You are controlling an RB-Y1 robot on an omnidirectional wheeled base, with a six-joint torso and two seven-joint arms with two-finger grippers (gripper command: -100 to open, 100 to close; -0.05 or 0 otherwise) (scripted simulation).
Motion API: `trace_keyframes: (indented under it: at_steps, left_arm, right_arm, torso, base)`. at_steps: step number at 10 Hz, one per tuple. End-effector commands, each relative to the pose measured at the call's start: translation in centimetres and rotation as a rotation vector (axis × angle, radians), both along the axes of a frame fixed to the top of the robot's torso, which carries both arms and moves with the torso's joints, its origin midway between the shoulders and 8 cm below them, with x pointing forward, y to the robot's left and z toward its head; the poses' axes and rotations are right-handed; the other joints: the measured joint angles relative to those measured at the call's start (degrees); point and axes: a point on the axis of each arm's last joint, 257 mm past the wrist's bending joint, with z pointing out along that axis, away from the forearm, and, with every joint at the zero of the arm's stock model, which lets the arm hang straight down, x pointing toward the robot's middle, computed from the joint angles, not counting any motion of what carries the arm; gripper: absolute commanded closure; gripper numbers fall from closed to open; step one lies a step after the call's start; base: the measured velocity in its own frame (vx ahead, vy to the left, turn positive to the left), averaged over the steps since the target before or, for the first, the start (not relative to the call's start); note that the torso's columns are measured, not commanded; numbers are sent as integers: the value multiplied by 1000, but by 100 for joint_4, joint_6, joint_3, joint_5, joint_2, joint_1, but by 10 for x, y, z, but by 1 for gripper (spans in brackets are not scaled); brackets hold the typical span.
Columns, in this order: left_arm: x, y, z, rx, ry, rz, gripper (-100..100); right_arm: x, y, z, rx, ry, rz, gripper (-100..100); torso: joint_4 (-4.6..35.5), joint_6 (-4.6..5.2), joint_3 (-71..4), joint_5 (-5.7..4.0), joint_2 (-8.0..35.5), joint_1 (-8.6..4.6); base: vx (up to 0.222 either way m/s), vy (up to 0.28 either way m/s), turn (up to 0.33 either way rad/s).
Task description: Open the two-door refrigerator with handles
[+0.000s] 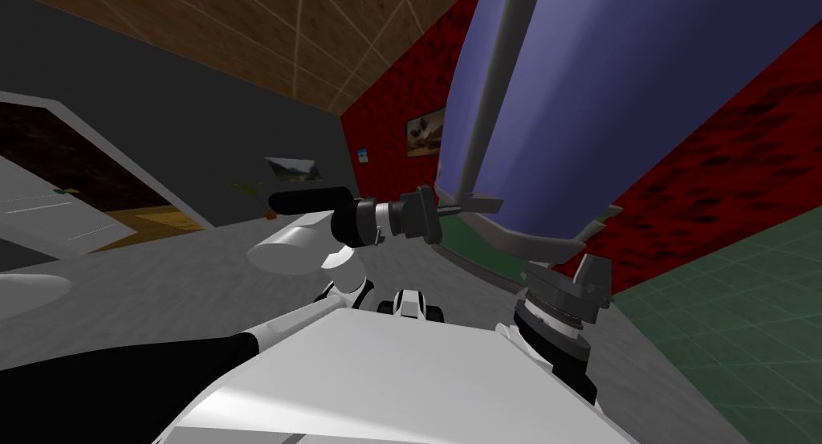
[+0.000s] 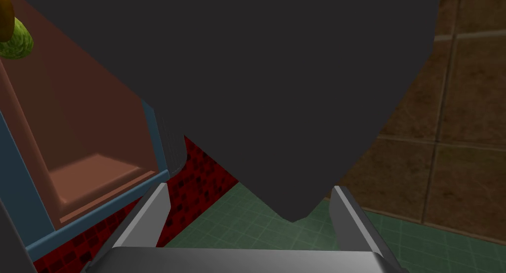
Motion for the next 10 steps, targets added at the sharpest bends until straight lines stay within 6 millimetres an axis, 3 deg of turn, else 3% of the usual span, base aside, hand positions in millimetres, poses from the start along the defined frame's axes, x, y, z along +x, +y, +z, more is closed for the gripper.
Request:
trace_keyframes:
  at_steps: [1, 2, 3, 5, 10]
  left_arm:
    - [-8, -1, 1, -2, -2, -32, 100]
    - [-16, -3, 1, -4, -4, -59, 100]
    - [-10, -4, 5, -1, -3, -50, -100]
    - [-6, -8, 15, 4, -3, -60, -100]
    - [1, -18, 41, 15, -3, -81, -100]
  right_arm:
    - [-3, -1, 0, -2, -6, -2, 0]
    - [-7, -2, 1, -4, -12, -4, 0]
    - [-10, -2, 2, -6, -20, -6, 0]
    - [-15, -3, 0, -9, -25, -10, 0]
    - [-27, -3, 6, -21, -60, -13, 0]
  torso:
    - [1, 4, 1, -2, 1, -3]
    - [-3, -1, -9, -1, -13, -4]
    - [-5, 3, -5, -3, -6, 3]
    - [28, 28, 45, -30, 68, -99]
    - [30, 51, 96, -36, 103, -37]
  base:
    - [104, 242, -41]
    - [69, 277, -81]
    - [-38, 142, -112]
    - [-48, -37, 28]
    - [-8, -24, 29]
